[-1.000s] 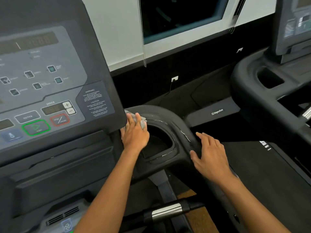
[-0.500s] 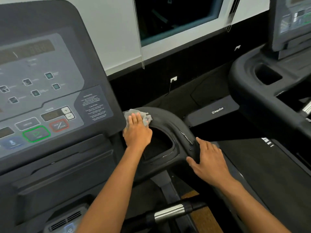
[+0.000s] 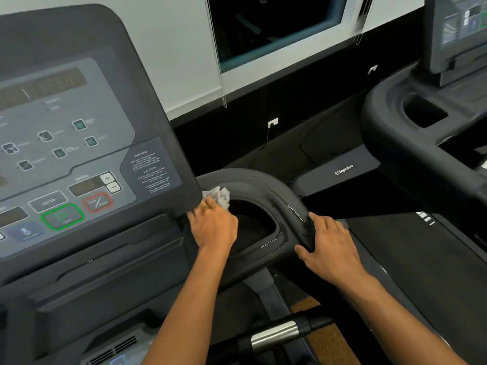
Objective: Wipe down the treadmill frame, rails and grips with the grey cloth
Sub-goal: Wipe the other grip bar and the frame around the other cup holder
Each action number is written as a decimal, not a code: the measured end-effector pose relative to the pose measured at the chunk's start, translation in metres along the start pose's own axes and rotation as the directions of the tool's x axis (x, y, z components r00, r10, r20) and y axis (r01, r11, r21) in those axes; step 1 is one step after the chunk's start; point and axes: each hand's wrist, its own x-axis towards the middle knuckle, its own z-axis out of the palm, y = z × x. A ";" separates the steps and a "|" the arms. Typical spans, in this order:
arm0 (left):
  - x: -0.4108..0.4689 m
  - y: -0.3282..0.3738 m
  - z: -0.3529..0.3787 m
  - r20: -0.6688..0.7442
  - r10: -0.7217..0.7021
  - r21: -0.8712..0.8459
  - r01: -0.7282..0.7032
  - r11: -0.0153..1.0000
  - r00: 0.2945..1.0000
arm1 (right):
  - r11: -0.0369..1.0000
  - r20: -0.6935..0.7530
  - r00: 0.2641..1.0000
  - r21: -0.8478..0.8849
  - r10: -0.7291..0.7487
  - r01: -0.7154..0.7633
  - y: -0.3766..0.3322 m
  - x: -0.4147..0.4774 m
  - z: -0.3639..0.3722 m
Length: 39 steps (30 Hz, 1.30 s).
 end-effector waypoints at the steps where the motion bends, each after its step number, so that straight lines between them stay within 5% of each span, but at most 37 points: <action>1: -0.003 -0.003 0.000 0.010 -0.007 -0.003 0.007 1.000 1.000 | 1.000 0.003 1.000 0.007 -0.004 0.004 0.000 0.000 0.000; 6: 0.004 0.017 0.006 0.054 0.038 -0.024 -0.037 0.999 0.998 | 0.999 0.006 1.000 0.035 -0.023 0.023 0.002 -0.004 0.000; 13: 0.001 0.048 0.031 -0.042 0.491 -0.076 -0.493 0.867 0.870 | 0.999 0.011 1.000 0.032 -0.013 0.012 -0.001 -0.002 0.000; 20: 0.051 0.046 0.014 0.045 0.176 -0.140 -0.168 0.976 0.983 | 1.000 0.015 1.000 0.026 -0.013 0.013 -0.001 -0.003 0.001; 30: -0.020 0.093 0.031 0.088 0.604 -0.098 -0.597 0.796 0.792 | 0.997 -0.012 1.000 0.077 -0.007 0.008 0.002 -0.004 0.003; 36: 0.047 0.077 0.015 0.024 0.425 -0.074 -0.423 0.903 0.905 | 0.996 -0.009 1.000 0.091 -0.016 0.017 0.005 -0.005 0.003; 39: 0.012 0.091 0.027 -0.025 0.453 -0.117 -0.453 0.884 0.891 | 0.996 -0.019 1.000 0.092 -0.011 0.013 0.004 -0.005 0.003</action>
